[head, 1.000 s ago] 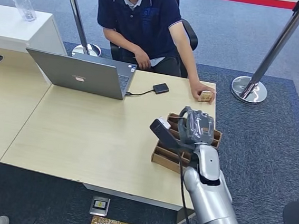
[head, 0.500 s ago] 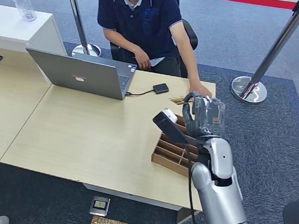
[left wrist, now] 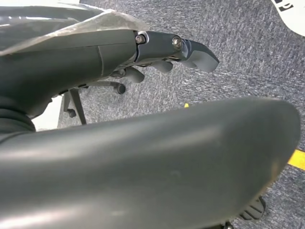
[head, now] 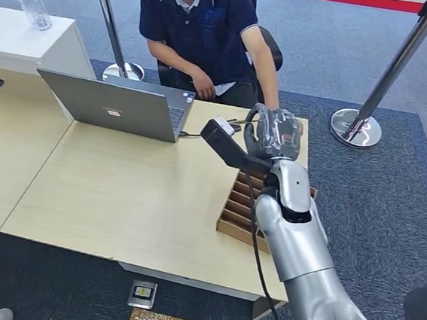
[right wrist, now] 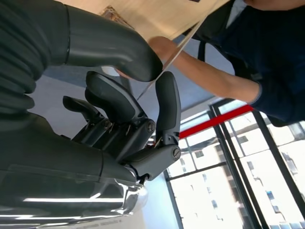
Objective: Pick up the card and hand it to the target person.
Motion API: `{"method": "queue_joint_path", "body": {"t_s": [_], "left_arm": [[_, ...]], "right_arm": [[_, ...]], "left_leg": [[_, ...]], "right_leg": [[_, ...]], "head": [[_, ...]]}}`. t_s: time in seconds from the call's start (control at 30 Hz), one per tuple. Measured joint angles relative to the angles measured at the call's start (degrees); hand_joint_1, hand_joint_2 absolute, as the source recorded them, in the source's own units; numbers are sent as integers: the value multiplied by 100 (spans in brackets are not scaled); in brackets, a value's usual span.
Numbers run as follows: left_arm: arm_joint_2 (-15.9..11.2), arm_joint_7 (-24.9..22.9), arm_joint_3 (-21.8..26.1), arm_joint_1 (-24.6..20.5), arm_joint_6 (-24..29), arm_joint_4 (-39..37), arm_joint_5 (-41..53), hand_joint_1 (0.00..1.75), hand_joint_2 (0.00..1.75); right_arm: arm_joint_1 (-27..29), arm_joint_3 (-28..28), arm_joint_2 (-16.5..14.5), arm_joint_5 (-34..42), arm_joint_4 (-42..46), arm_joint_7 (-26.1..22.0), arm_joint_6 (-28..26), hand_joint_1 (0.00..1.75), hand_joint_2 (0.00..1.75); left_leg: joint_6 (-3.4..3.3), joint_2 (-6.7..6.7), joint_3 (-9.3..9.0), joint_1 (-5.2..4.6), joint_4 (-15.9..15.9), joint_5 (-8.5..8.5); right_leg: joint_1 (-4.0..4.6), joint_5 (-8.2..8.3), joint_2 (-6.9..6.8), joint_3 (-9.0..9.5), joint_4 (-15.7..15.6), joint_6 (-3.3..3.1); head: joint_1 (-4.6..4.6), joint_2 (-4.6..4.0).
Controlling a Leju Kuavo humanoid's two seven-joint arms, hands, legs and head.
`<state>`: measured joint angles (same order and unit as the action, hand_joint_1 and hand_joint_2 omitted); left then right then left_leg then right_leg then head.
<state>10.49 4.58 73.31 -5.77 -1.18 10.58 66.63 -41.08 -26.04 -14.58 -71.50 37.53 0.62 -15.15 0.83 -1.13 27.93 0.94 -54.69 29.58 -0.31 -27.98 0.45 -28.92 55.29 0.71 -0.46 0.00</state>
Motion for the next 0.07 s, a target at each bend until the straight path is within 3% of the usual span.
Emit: {"method": "queue_joint_path", "body": {"t_s": [0.07], "left_arm": [[1, -2, 0, -3, 0, 0, 10, 0, 0]], "right_arm": [[-138, 8, -49, -3, -240, 69, -11, 175, 175]], "left_leg": [[0, 0, 0, 0, 0, 0]], "right_leg": [[0, 0, 0, 0, 0, 0]], "head": [[0, 0]]}}
